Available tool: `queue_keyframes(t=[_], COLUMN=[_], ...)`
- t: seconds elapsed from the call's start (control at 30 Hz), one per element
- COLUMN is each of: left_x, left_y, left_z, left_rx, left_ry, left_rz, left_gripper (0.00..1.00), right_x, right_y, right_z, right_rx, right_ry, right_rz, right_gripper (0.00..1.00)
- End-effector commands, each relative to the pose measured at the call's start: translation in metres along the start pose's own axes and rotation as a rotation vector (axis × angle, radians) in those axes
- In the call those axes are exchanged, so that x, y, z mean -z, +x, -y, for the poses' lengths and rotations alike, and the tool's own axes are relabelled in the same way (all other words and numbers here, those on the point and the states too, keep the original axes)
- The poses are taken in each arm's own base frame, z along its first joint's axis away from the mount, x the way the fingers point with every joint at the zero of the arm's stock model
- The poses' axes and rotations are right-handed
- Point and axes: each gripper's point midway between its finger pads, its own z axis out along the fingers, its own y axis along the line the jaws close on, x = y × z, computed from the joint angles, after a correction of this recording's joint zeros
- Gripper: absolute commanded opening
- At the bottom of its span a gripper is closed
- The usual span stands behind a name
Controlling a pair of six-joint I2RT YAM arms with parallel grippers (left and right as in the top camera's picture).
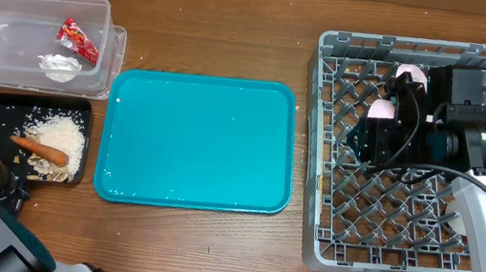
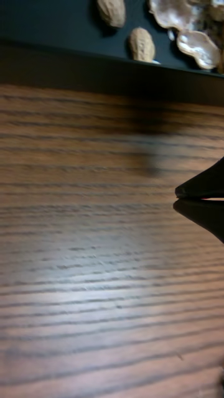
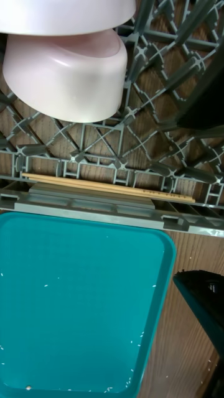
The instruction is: Sort waste into correct bins and load items into the dishwasher
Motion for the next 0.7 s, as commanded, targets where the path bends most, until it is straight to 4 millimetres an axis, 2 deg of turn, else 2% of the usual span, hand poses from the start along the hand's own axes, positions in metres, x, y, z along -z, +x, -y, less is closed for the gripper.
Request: queue_keyframes(t=[0.0,0.07,0.27,0.67], left_x=[0.000,0.001,0.004,0.008], left_y=[-0.003,-0.005,-0.013,-0.010], left_z=[0.007,0.020,0.042,0.062], left_rx=[0.032,0.037,0.039,0.018], left_ry=[0.040,0.105,0.203,0.290], left_rz=[0.018,0.019,0.036,0.022], left_gripper=[0.04,0.04,0.09,0.11], right_x=[0.002,0.002,0.002,0.002], right_y=[-0.004,-0.004,-0.003,-0.003], right_z=[0.000,0.000,0.000,0.000], right_rx=[0.006,0.005,0.003,0.003], right_ry=[0.005,0.006,0.006,0.005], right_rz=[0.013,0.014,0.007,0.007], right_gripper=[0.74,0.75,0.74,0.75])
